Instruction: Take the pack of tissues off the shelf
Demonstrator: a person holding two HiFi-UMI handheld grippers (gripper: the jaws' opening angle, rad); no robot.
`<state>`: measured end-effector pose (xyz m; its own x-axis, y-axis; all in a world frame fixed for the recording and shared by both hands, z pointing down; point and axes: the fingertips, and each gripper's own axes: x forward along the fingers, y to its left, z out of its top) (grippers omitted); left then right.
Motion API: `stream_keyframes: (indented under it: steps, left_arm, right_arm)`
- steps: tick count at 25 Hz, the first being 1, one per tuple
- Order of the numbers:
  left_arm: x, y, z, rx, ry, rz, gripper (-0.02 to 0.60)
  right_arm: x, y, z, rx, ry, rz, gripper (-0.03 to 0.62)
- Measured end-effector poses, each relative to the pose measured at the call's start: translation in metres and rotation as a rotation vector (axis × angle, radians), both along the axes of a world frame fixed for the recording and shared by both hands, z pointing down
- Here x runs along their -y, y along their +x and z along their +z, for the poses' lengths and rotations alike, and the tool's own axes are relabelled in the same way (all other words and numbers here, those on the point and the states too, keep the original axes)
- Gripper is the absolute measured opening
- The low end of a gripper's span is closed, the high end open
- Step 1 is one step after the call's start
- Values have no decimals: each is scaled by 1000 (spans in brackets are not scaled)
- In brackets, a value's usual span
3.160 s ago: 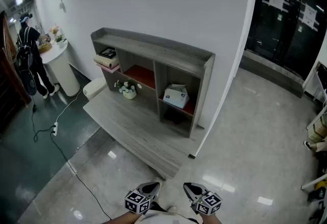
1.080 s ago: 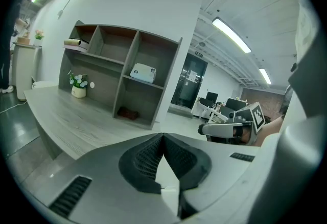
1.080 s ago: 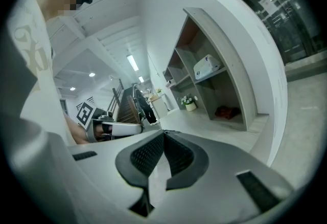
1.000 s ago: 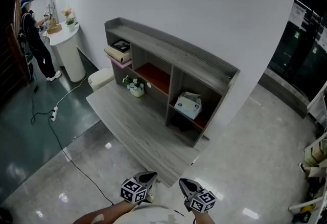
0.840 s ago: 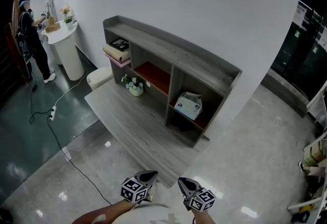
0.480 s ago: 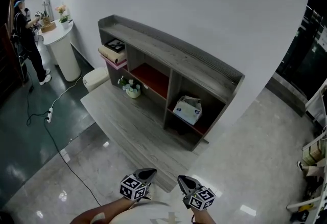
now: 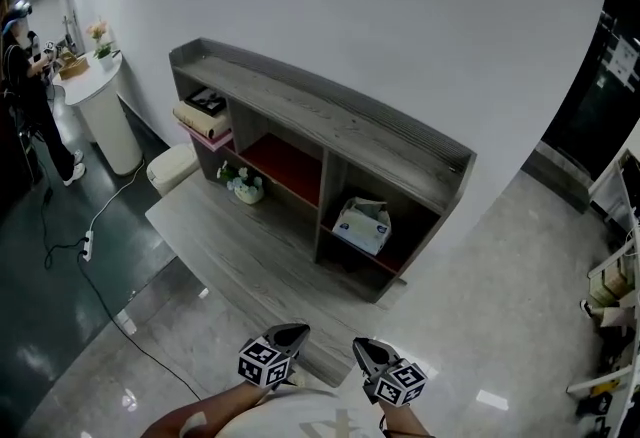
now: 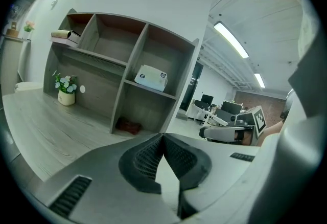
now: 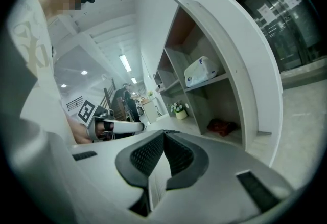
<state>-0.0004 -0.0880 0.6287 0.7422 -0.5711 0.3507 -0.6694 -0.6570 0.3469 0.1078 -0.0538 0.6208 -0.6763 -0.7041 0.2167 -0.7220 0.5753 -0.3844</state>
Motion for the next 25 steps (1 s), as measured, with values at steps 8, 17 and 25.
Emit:
stream_keyframes:
  steps: [8,17,25]
  left_arm:
    - [43,0,-8,-21,18,61,12]
    - [80,4,-9,-33,27,112,12]
    - [110,9,-16,-43,54,121,12]
  right_arm:
    - [32,5,-8,-9,17,93,5]
    - [59,10,-14,-7,34,154,5]
    - [80,14,-22,0,56,179,5]
